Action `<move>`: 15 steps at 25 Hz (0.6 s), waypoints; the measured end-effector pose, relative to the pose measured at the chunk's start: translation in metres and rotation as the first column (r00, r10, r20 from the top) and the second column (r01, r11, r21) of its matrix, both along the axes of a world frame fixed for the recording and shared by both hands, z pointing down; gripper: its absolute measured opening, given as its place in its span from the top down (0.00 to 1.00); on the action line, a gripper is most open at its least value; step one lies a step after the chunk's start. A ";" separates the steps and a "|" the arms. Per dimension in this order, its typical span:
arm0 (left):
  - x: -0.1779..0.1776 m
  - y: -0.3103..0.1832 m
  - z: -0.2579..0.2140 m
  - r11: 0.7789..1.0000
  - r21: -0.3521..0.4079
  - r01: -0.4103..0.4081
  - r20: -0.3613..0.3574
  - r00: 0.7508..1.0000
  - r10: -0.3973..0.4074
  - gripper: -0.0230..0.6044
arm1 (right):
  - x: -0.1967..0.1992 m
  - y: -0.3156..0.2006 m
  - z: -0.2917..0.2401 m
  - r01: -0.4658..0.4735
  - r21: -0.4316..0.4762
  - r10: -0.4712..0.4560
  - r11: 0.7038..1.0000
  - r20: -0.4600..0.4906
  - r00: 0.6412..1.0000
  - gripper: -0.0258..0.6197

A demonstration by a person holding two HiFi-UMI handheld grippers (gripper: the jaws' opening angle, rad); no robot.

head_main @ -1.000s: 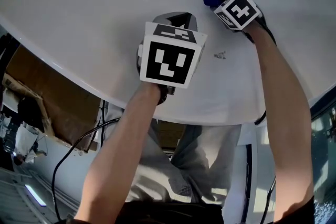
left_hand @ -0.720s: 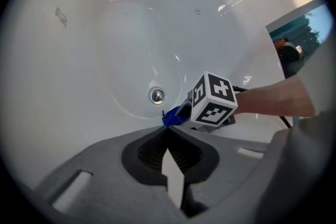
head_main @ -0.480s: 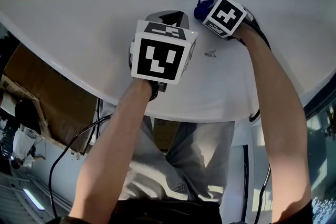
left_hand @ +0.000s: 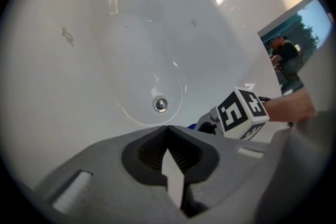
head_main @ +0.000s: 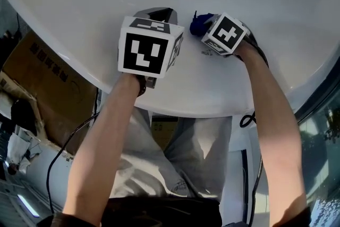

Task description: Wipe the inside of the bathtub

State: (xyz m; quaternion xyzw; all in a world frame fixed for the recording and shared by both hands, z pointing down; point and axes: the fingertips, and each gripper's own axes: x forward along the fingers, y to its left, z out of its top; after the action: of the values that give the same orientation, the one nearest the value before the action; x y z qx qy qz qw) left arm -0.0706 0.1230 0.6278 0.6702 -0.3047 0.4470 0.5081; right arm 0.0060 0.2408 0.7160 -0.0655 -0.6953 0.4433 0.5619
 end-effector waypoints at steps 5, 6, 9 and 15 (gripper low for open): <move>-0.005 -0.004 -0.009 1.000 0.019 -0.005 -0.005 1.000 0.005 0.96 | -0.010 0.004 -0.022 -0.007 0.008 0.006 1.000 0.018 1.000 0.76; -0.007 -0.004 -0.012 1.000 0.024 -0.005 -0.004 1.000 0.005 0.96 | -0.012 0.008 -0.026 -0.010 0.004 0.009 1.000 0.019 1.000 0.76; -0.014 -0.006 -0.018 0.999 0.046 0.001 0.008 1.000 -0.001 0.96 | -0.018 0.020 -0.040 -0.017 -0.003 0.017 1.000 0.024 1.000 0.76; -0.023 -0.002 -0.035 0.997 0.071 -0.013 0.008 1.000 0.012 0.96 | -0.030 0.035 -0.072 -0.053 0.010 0.053 0.999 0.039 0.998 0.76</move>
State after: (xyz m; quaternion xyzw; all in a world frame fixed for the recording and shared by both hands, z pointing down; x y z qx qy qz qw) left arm -0.0939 0.1207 0.5927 0.6880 -0.3182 0.4415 0.4800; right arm -0.0242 0.2762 0.6436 -0.0525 -0.7098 0.4531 0.5367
